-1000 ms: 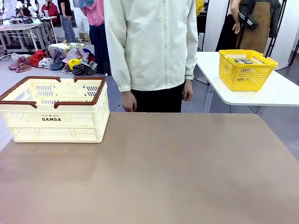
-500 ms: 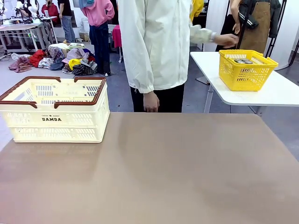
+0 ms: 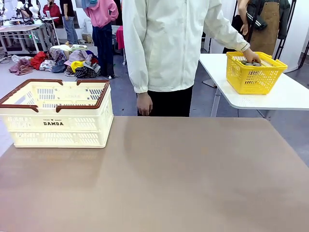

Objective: Place the drinks into the Shopping basket.
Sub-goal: Pick up one drink and place it into the Shopping basket.

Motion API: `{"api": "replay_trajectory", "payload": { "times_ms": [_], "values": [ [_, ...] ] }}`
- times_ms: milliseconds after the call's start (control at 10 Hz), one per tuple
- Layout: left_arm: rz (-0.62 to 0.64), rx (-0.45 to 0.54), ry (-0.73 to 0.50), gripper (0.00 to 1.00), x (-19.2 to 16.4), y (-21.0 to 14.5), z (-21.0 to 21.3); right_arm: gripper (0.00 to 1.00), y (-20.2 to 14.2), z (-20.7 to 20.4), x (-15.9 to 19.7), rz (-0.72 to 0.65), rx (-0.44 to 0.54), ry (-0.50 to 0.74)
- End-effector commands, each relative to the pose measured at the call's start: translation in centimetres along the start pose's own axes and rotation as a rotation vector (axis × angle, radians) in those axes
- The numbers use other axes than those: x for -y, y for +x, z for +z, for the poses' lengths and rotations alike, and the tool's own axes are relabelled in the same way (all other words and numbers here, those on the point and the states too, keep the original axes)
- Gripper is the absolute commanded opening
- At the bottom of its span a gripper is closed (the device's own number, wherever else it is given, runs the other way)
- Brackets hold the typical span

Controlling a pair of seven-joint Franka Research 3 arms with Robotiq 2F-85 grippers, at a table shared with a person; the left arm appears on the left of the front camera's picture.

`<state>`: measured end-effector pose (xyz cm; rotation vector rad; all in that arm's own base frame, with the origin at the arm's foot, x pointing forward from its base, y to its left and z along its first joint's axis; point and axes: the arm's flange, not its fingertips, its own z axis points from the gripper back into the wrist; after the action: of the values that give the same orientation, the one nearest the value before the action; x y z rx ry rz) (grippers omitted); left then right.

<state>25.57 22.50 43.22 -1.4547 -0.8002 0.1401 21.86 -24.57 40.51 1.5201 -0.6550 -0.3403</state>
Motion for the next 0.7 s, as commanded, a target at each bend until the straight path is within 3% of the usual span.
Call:
{"api": "replay_trajectory", "payload": {
  "times_ms": [0,600],
  "values": [
    [-0.016,-0.004,-0.011,1.0,-0.12,-0.07,0.25,1.0,0.12,0.05,-0.5,-0.004,0.0,0.009],
    [-0.016,-0.004,-0.011,1.0,-0.12,-0.07,0.25,1.0,0.12,0.05,-0.5,-0.004,0.0,0.009]
  ]
}}
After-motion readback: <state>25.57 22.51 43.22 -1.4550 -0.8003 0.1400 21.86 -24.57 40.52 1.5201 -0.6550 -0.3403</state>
